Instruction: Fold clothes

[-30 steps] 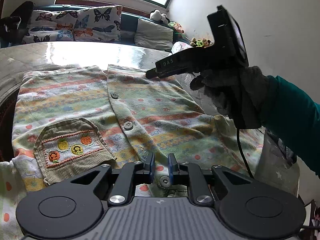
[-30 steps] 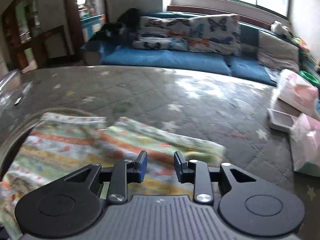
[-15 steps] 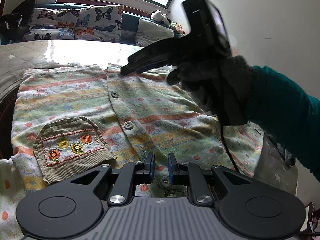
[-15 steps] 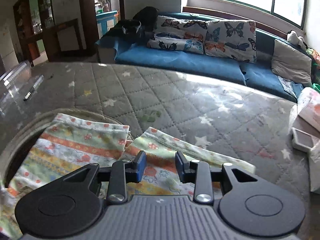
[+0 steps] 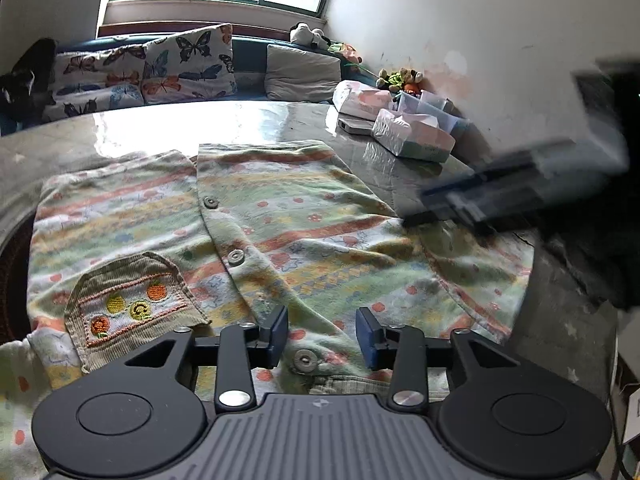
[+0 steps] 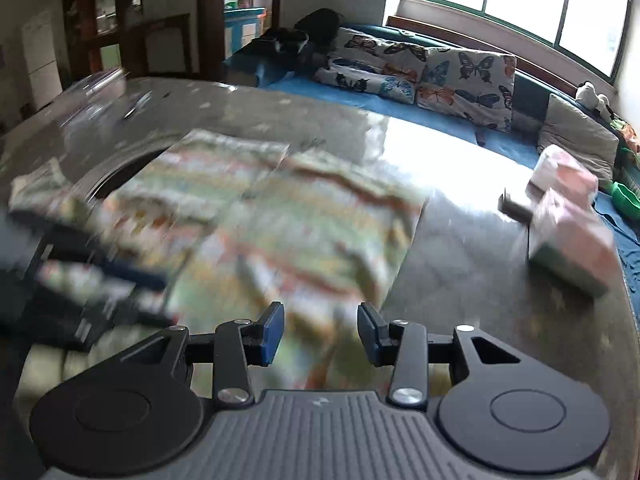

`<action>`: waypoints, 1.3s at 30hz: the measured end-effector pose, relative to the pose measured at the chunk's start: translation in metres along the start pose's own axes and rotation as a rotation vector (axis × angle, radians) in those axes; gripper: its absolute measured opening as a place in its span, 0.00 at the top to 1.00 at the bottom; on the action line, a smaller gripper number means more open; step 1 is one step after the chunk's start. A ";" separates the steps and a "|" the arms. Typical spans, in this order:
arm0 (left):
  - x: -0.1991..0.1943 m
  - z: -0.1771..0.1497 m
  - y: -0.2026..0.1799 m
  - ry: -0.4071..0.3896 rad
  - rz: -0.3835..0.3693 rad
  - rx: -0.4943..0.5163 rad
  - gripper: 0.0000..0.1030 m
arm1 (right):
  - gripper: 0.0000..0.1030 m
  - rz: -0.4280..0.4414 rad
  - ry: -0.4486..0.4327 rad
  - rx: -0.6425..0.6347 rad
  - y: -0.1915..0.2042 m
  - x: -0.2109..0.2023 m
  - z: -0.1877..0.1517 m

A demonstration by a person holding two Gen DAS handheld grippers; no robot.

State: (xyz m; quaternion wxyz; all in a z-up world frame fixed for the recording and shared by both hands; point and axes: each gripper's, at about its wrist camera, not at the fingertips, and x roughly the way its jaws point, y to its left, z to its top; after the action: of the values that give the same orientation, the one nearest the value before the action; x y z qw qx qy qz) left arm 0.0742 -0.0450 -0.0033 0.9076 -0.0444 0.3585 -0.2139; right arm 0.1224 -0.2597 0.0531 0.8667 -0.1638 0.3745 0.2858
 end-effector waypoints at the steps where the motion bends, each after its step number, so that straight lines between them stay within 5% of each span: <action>1: -0.002 0.000 -0.003 -0.002 0.000 0.009 0.60 | 0.60 0.009 -0.001 -0.005 0.005 -0.006 -0.009; 11: -0.006 -0.009 -0.050 0.008 -0.012 0.186 0.59 | 0.59 0.031 0.015 -0.064 0.041 -0.029 -0.063; 31: -0.020 -0.028 -0.068 0.049 -0.033 0.368 0.52 | 0.52 -0.014 -0.008 0.069 0.010 -0.034 -0.072; 39: -0.027 -0.014 -0.072 -0.017 -0.046 0.313 0.30 | 0.51 -0.169 -0.082 0.262 -0.053 -0.057 -0.083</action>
State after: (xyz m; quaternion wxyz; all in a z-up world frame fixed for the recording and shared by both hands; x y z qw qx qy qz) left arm 0.0220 -0.0977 0.0199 0.9013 0.0875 0.3120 -0.2876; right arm 0.0771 -0.3637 0.0438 0.9162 -0.0686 0.3579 0.1669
